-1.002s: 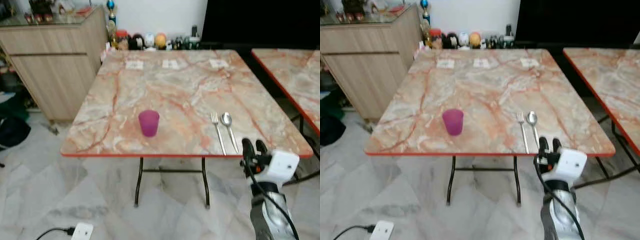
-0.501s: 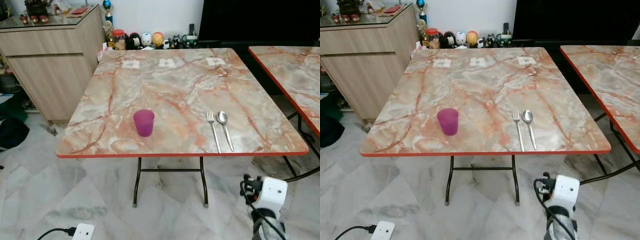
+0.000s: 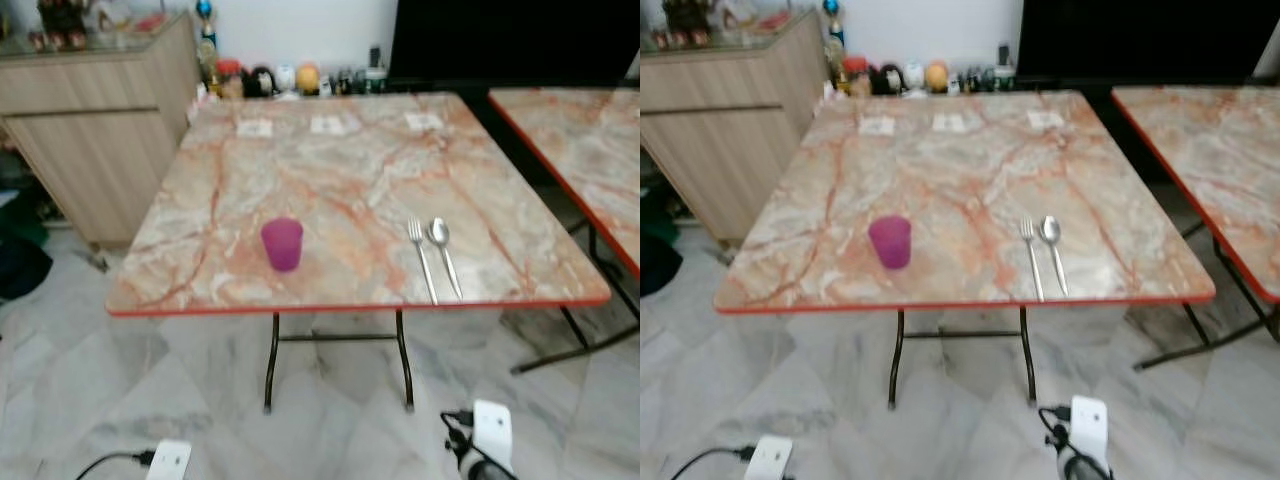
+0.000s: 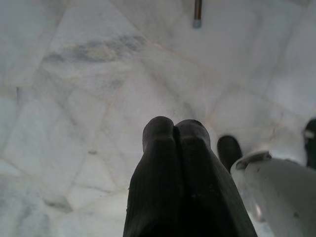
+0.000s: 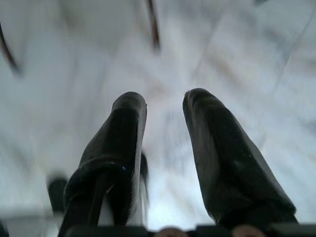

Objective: Setting the table

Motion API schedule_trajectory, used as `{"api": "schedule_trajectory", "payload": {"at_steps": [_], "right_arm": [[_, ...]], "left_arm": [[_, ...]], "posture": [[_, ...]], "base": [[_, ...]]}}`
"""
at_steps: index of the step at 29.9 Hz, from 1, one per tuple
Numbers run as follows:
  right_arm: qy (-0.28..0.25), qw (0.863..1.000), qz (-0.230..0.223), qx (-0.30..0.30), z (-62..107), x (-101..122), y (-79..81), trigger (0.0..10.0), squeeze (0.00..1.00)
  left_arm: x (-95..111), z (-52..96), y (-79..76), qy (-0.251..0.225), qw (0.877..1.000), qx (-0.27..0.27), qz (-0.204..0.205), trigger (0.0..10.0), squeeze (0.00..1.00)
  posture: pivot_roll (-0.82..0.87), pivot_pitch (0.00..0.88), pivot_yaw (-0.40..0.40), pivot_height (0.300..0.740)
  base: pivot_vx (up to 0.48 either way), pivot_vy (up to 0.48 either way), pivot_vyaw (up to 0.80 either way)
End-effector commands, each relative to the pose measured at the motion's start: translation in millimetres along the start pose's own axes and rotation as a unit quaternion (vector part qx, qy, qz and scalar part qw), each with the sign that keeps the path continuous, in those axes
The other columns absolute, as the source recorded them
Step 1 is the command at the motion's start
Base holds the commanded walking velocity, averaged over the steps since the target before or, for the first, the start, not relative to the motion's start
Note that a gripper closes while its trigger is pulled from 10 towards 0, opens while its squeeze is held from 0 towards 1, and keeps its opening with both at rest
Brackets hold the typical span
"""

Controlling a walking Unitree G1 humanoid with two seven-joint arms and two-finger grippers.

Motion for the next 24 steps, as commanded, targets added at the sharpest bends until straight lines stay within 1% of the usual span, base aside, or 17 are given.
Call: {"api": "schedule_trajectory", "payload": {"at_steps": [1, 3, 4, 6, 7, 8, 10, 13, 15, 21, 23, 24], "right_arm": [[0.018, 1.0, 0.01, 0.002, 0.7, -9.8, 1.4, 10.0, 0.0], [0.01, 1.0, 0.0, -0.003, 0.6, -8.0, 0.6, 10.0, 0.0], [-0.008, 1.0, -0.024, 0.001, 1.0, -2.6, 6.8, 10.0, 0.0], [-0.009, 1.0, -0.026, 0.004, 1.8, -4.3, 11.6, 10.0, 0.0], [-0.008, 1.0, -0.03, 0.003, 2.5, -8.8, 11.3, 10.0, 0.0], [-0.003, 0.999, -0.034, 0.001, 3.2, -14.3, 9.6, 10.0, 0.0], [0.001, 0.999, -0.033, 0.0, 3.7, -17.6, 8.5, 10.0, 0.0], [-0.003, 0.999, -0.035, 0.006, 4.9, -22.6, 6.8, 10.0, 0.0], [-0.001, 0.999, -0.032, 0.01, 5.9, -27.5, 6.0, 10.0, 0.0], [0.007, 0.999, -0.036, 0.002, 5.9, -31.3, -0.7, 10.0, 0.0], [0.004, 0.999, -0.043, -0.004, 3.6, -24.4, -7.7, 10.0, 0.0], [0.005, 0.999, -0.045, -0.005, 3.7, -24.9, -8.4, 10.0, 0.0]], "left_arm": [[1.6, 0.2, 2.6, -0.005, 1.0, 0.005, 0.004, 10.0, 0.0], [4.1, -0.1, 2.3, -0.01, 1.0, 0.004, 0.008, 10.0, 0.0], [8.0, -0.6, 0.7, -0.019, 1.0, 0.0, 0.01, 10.0, 0.0], [10.3, -1.0, -1.8, -0.024, 1.0, -0.004, 0.014, 10.0, 0.0], [10.3, -1.2, -4.6, -0.025, 1.0, -0.006, 0.016, 10.0, 0.0], [9.7, -1.3, -6.7, -0.026, 0.999, -0.008, 0.019, 10.0, 0.0], [9.4, -1.3, -8.0, -0.026, 0.999, -0.009, 0.02, 10.0, 0.0], [8.2, -1.3, -14.8, -0.029, 0.999, -0.015, 0.024, 10.0, 0.0], [4.6, -0.5, -16.9, -0.029, 0.999, -0.017, 0.026, 10.0, 0.0], [-0.1, 1.2, -17.5, -0.03, 0.999, -0.017, 0.028, 10.0, 0.0], [7.6, 2.2, -11.8, -0.053, 0.998, -0.014, 0.039, 10.0, 0.0], [7.5, 2.7, -11.0, -0.056, 0.998, -0.014, 0.04, 10.0, 0.0]], "posture": [[0.02, 0.0, -0.003, 0.74], [0.01, 0.0, -0.001, 0.74], [0.0, 0.005, 0.002, 0.74], [0.0, 0.004, 0.002, 0.74], [-0.02, 0.003, 0.001, 0.74], [-0.02, 0.001, -0.001, 0.74], [-0.02, 0.001, -0.002, 0.74], [-0.03, 0.0, -0.013, 0.74], [-0.02, 0.0, -0.018, 0.74], [0.0, 0.0, -0.03, 0.74], [0.02, 0.0, -0.038, 0.74], [0.02, 0.0, -0.038, 0.74]], "base": [[0.0, 0.0, 0.0], [0.0, 0.0, 0.0], [0.0, 0.0, 0.0], [0.0, 0.0, 0.0], [0.0, 0.0, 0.0], [0.0, 0.0, 0.0], [0.0, 0.0, 0.0], [0.0, 0.0, 0.0], [0.0, 0.0, 0.0], [0.0, 0.0, 0.0], [0.0, 0.0, 0.0], [0.0, 0.0, 0.0]]}}
Point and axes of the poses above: a point about 5 cm out from each wrist's last joint towards the gripper, its own z axis pointing back from the gripper into the wrist, its own x axis along the axis of the wrist's last joint, y = z × x, the point moved 5 cm from there along -z, pointing out of the wrist towards the gripper, and after that the axes turned 15 degrees about z, right-handed, at the moved point
